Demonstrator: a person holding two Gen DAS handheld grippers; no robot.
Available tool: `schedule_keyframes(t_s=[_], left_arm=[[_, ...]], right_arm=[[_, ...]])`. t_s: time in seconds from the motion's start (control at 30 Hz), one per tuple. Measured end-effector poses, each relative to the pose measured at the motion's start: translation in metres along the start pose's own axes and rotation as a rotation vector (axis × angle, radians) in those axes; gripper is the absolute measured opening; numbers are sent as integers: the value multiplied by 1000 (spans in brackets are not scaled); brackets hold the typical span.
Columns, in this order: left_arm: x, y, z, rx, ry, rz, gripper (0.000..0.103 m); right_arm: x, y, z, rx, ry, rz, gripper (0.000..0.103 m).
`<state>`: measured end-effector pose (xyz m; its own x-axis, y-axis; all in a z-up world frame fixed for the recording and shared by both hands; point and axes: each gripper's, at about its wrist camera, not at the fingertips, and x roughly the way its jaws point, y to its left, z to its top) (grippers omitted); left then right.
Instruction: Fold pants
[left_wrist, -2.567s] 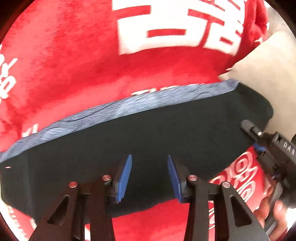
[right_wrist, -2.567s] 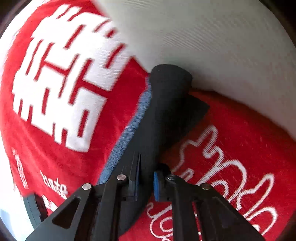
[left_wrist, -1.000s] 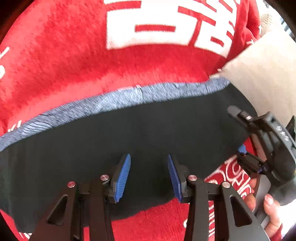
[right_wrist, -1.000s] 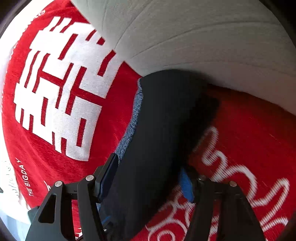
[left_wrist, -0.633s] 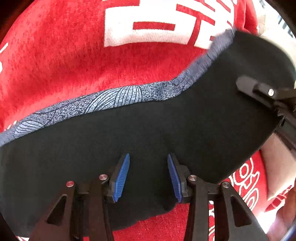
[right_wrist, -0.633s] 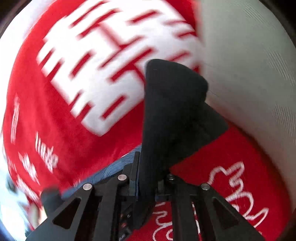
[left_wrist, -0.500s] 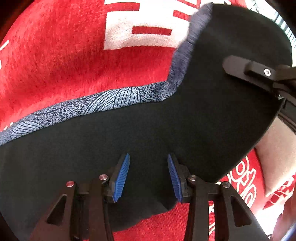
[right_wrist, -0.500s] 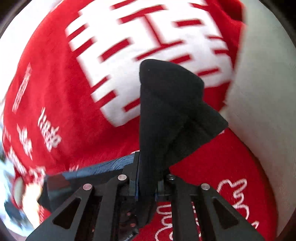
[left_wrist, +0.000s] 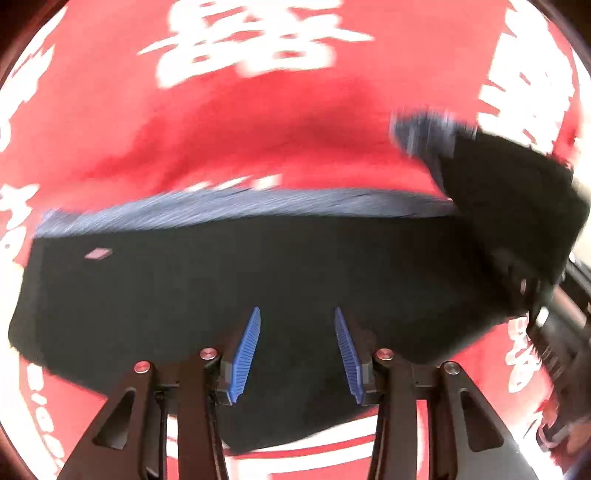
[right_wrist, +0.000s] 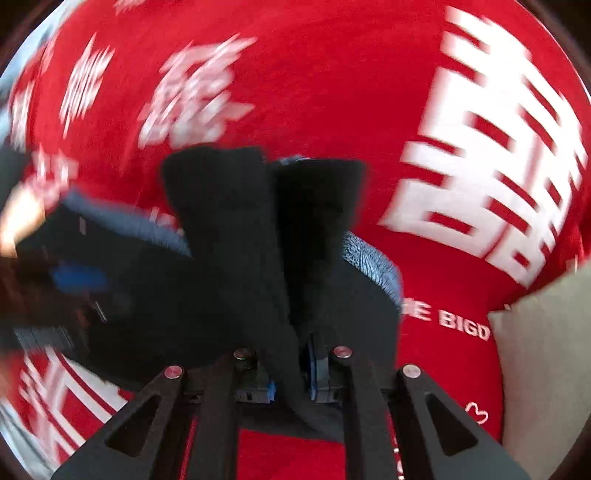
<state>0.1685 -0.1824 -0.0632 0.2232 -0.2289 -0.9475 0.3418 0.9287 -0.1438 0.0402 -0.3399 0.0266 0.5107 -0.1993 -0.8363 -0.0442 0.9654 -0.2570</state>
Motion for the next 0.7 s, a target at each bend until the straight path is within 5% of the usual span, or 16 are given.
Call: schedule_keyframes(t_s=[0.13, 0.2, 0.23, 0.27, 0.43, 0.5, 0.7], left_arm=[[9, 45, -17, -68, 52, 36, 44], [10, 54, -27, -65, 61, 39, 49], [8, 57, -29, -59, 62, 35, 72], [4, 60, -30, -58, 57, 32, 82], [-25, 53, -20, -26, 29, -67, 84], [-36, 40, -11, -5, 27, -147, 84], [-38, -15, 13, 93, 73, -291, 84]], right_arm=[[43, 84, -30, -288, 122, -159, 28], [42, 106, -43, -393, 89, -264, 29], [39, 110, -46, -412, 81, -271, 33], [33, 111, -47, -412, 75, -257, 36], [-2, 95, -42, -299, 106, -124, 58], [-17, 67, -40, -131, 148, -38, 59], [-28, 15, -48, 169, 226, 28, 59]])
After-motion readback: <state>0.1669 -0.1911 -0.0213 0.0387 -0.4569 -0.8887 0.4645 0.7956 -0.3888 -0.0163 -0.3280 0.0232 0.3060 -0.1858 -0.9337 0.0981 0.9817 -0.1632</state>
